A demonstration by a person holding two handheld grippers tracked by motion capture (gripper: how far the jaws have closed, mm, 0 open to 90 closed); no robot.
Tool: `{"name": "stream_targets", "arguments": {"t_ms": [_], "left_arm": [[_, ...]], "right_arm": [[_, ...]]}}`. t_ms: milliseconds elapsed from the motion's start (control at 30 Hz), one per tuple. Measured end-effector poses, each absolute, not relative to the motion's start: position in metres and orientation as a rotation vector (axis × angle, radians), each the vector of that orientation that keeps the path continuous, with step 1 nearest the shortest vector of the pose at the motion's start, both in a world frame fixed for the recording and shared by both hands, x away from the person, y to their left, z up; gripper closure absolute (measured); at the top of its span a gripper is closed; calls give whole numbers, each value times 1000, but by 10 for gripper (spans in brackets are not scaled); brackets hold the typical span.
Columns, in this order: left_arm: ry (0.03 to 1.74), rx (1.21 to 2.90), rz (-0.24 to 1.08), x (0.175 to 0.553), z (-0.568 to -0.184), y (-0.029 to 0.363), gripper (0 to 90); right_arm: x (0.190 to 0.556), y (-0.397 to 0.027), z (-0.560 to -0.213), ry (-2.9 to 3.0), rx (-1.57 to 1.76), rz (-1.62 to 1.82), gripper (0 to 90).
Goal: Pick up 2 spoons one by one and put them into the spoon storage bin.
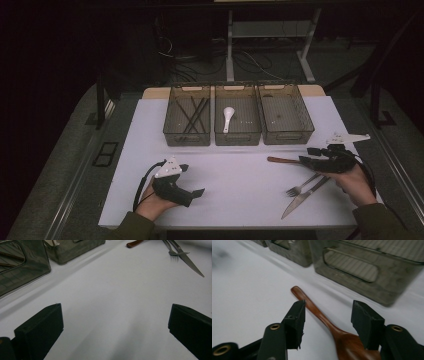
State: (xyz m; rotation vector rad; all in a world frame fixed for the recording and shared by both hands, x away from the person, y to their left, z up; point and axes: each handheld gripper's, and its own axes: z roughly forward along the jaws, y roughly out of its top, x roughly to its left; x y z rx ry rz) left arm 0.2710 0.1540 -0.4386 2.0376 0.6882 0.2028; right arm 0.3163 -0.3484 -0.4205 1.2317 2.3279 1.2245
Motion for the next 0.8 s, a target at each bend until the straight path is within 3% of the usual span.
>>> {"name": "stream_targets", "arguments": {"t_ms": [367, 800], "left_arm": [[683, 2043, 195, 271, -440, 153, 0], [680, 2052, 187, 271, -440, 152, 0]], "right_arm": [[321, -384, -431, 2347, 1287, 1115, 390], [326, -383, -446, 2434, 1306, 1046, 399]]}}
